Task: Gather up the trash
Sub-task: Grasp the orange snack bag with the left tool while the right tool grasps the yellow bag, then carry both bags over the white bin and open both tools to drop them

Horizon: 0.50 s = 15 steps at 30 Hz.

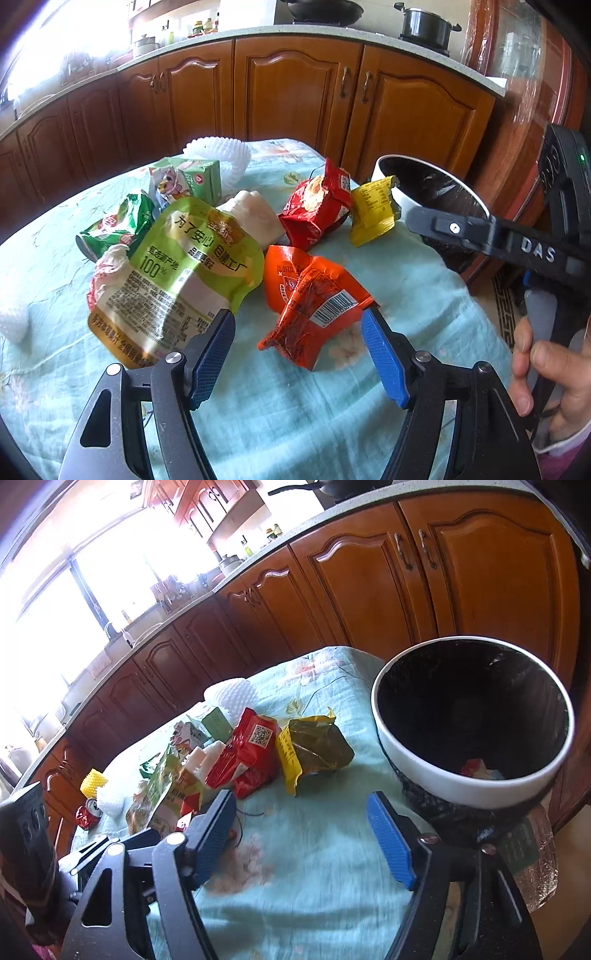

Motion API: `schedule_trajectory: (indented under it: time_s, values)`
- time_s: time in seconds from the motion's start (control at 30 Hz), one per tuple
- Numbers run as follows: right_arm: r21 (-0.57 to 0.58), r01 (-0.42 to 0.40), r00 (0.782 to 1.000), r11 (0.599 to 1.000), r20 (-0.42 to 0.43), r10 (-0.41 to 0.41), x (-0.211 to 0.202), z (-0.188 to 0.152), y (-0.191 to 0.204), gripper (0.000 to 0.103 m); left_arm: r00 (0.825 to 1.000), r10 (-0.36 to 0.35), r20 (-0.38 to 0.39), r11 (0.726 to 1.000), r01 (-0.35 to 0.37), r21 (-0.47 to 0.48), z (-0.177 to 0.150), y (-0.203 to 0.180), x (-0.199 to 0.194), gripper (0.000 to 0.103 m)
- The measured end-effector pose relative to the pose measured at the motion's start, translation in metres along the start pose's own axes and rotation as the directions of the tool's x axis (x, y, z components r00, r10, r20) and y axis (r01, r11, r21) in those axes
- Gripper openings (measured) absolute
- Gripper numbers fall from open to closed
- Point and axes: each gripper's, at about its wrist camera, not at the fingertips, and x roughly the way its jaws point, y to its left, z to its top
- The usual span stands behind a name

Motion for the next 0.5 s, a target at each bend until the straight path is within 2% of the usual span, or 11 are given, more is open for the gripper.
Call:
schedule_trajectory:
  time_s: [0.07,0.1,0.13,0.17,0.2,0.23,0.3,0.33,0.5]
  values:
    - [0.003,0.005,1.0,1.0,-0.023,-0.005,0.013,0.003,-0.001,0.056,1.0,0.005,-0.017,1.0,-0.005,-0.003,0.002,0.001,0.011,0.067]
    - [0.007,0.006,0.999,1.0,-0.034,-0.006,0.02,0.005,-0.003,0.052,1.0,0.006,-0.027,1.0,-0.006,-0.005,0.003,0.002,0.016,0.059]
    - [0.011,0.005,0.999,1.0,-0.042,-0.005,0.025,0.006,-0.004,0.042,0.999,-0.002,-0.042,1.0,0.002,-0.01,0.005,0.002,0.022,0.046]
    - [0.012,0.007,0.999,1.0,-0.05,-0.006,0.03,0.007,-0.005,0.028,0.998,-0.016,-0.057,1.0,0.014,-0.019,0.005,0.004,0.027,0.038]
    - [0.01,0.012,0.998,1.0,-0.055,-0.011,0.034,0.008,-0.005,0.02,0.997,-0.038,-0.072,0.999,0.035,-0.034,0.005,0.007,0.032,0.023]
    - [0.01,0.01,0.999,1.0,-0.054,-0.009,0.036,0.008,-0.006,0.006,0.995,-0.053,-0.08,0.998,0.049,-0.045,0.006,0.008,0.036,0.021]
    - [0.003,0.01,0.999,1.0,-0.039,-0.01,0.033,0.008,-0.006,0.003,0.995,-0.069,-0.075,0.996,0.065,-0.056,0.007,0.01,0.038,0.017]
    - [-0.001,0.007,1.0,1.0,-0.029,-0.007,0.03,0.008,-0.006,0.002,0.995,-0.074,-0.07,0.996,0.071,-0.053,0.007,0.01,0.037,0.012]
    - [-0.001,-0.012,1.0,1.0,-0.01,0.012,0.011,0.002,-0.008,0.001,0.995,-0.096,-0.033,0.994,0.095,-0.047,0.008,0.007,0.029,0.01]
